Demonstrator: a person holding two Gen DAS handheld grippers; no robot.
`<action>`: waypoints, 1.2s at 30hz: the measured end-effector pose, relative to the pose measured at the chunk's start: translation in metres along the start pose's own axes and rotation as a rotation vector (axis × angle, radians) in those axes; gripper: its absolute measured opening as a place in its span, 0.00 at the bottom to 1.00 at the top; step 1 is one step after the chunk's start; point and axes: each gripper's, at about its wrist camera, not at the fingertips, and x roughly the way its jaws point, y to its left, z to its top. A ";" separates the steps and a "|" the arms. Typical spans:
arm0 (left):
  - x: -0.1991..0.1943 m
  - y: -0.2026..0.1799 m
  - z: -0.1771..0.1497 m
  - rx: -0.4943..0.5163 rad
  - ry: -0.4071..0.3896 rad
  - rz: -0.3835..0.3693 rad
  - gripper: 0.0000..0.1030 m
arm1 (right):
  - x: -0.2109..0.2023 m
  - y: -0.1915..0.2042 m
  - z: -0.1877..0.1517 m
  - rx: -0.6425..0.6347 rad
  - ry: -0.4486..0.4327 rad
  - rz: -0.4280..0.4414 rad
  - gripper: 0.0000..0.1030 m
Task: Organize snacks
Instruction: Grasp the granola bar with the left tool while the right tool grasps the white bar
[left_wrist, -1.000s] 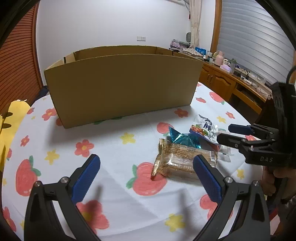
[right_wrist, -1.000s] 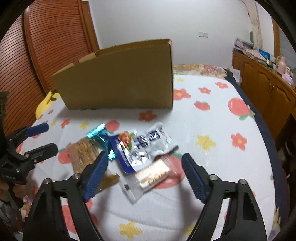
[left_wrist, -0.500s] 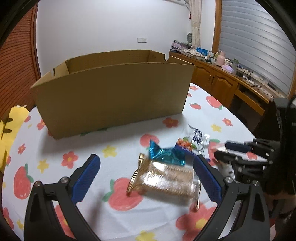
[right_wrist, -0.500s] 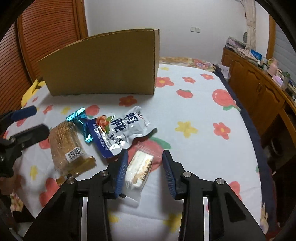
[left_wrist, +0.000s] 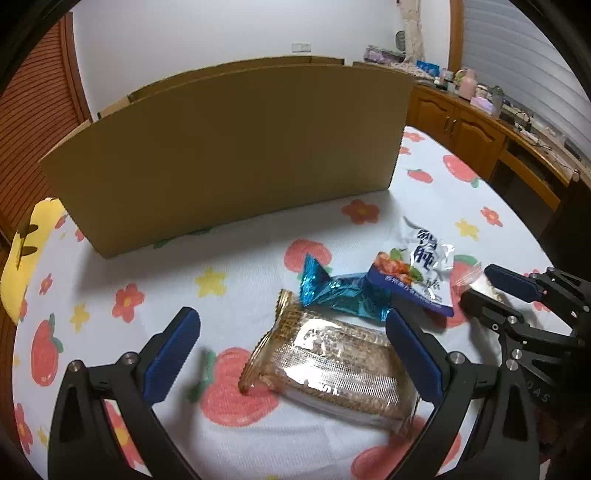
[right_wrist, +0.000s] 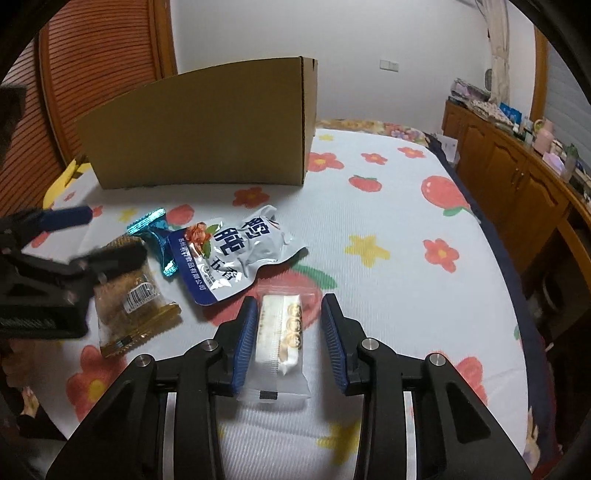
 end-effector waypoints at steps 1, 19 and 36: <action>0.000 0.000 -0.001 0.007 0.008 0.002 0.98 | 0.001 0.001 0.000 -0.004 -0.001 -0.004 0.33; -0.016 0.041 -0.037 -0.040 0.109 -0.076 0.96 | 0.002 0.004 -0.001 -0.022 -0.007 -0.016 0.33; -0.034 0.048 -0.043 -0.038 0.055 -0.165 0.43 | -0.001 0.001 -0.003 -0.014 0.009 0.003 0.41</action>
